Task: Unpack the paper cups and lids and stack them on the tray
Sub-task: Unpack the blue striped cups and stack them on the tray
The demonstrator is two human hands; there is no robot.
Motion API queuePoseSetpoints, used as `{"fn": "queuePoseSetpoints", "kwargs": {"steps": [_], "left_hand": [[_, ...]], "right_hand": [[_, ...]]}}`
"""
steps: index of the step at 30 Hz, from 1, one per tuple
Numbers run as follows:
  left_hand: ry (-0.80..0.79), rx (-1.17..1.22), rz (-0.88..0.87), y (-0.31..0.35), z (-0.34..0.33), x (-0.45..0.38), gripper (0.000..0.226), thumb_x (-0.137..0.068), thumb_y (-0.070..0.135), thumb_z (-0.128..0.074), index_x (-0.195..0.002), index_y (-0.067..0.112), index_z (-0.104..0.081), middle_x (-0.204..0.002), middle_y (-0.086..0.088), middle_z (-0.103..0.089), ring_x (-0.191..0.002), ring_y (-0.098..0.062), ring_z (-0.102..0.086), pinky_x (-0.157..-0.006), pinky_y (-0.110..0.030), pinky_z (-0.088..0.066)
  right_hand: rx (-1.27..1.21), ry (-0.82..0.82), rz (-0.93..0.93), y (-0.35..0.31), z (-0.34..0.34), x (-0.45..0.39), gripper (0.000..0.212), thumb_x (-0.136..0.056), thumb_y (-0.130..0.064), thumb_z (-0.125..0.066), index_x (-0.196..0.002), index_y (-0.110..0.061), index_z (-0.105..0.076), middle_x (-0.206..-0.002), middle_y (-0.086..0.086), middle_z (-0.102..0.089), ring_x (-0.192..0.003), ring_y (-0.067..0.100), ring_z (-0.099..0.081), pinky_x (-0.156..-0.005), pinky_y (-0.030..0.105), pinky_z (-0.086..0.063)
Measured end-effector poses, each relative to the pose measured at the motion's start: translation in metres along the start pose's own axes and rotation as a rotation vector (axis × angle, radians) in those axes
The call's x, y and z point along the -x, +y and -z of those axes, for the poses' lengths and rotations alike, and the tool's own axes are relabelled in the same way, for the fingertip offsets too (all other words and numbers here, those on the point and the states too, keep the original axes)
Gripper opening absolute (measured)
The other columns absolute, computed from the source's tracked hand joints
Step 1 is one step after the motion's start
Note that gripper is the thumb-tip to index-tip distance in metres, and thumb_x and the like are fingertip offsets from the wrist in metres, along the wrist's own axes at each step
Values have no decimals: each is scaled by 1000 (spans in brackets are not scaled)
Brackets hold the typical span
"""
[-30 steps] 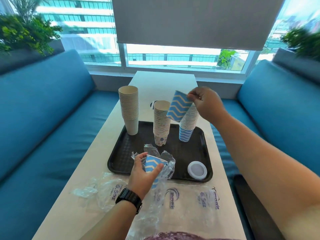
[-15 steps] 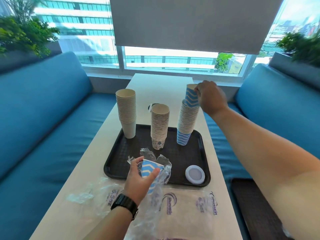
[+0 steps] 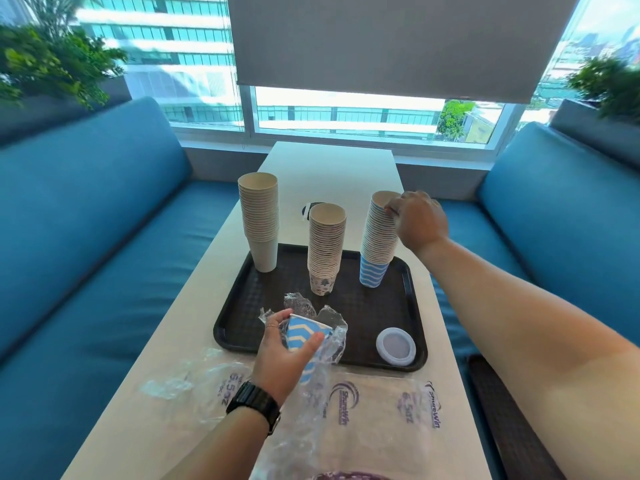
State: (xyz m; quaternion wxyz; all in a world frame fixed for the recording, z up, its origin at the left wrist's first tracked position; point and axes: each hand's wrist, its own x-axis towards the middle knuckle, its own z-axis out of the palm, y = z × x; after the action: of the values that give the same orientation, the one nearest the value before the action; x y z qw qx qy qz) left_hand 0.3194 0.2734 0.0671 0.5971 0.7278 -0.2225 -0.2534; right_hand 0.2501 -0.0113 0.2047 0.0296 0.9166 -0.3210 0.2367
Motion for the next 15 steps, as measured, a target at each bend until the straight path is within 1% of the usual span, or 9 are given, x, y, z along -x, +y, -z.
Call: {"fn": "queuePoseSetpoints", "kwargs": {"steps": [2,5,7,9,12,15], "left_hand": [[5,-5,-9,0,0,0,60,-82,32,-78,-128,31,-39,-114,0,-59,-94,-12,-67,-71,-17,-57],[15,-2,-21,1,0,0,60,-81,32,-79,-127,31,-40,-111,1,-60,-92,-10,-67,-70,-15,-56],[15,1,-21,2,0,1,59,-81,32,-78,-126,31,-40,-110,2,-60,-91,-9,-66,-68,-13,-54],[10,-1,-22,4,0,2,59,-82,32,-78,-126,31,-40,-108,4,-59,-89,-7,-66,-65,-12,-53],[-1,16,-9,6,-1,3,59,-82,31,-79,-126,31,-39,-108,4,-59,-88,-7,-66,-62,-12,-51],[0,14,-19,8,-1,4,60,-81,31,-79,-126,31,-40,-108,3,-60,-88,-5,-65,-62,-10,-49]], "right_hand": [[-22,9,-8,-1,1,1,27,-98,-22,-50,-117,-18,-69,-114,9,-66,-110,31,-52,-94,40,-38],[-120,83,-14,-9,6,6,27,-95,-21,-55,-118,-16,-68,-116,8,-66,-116,32,-50,-101,42,-35],[-185,121,17,-18,9,12,25,-94,-20,-59,-115,-16,-70,-117,5,-66,-117,30,-50,-102,41,-33],[-229,125,65,-29,9,19,21,-93,-21,-61,-109,-17,-72,-115,3,-67,-115,27,-50,-100,39,-34],[-263,28,184,-46,6,37,18,-92,-26,-64,-103,-17,-74,-108,2,-69,-108,24,-53,-94,38,-40],[-304,-162,337,-61,1,59,17,-90,-28,-66,-100,-17,-75,-102,0,-70,-99,21,-57,-88,38,-47]]}}
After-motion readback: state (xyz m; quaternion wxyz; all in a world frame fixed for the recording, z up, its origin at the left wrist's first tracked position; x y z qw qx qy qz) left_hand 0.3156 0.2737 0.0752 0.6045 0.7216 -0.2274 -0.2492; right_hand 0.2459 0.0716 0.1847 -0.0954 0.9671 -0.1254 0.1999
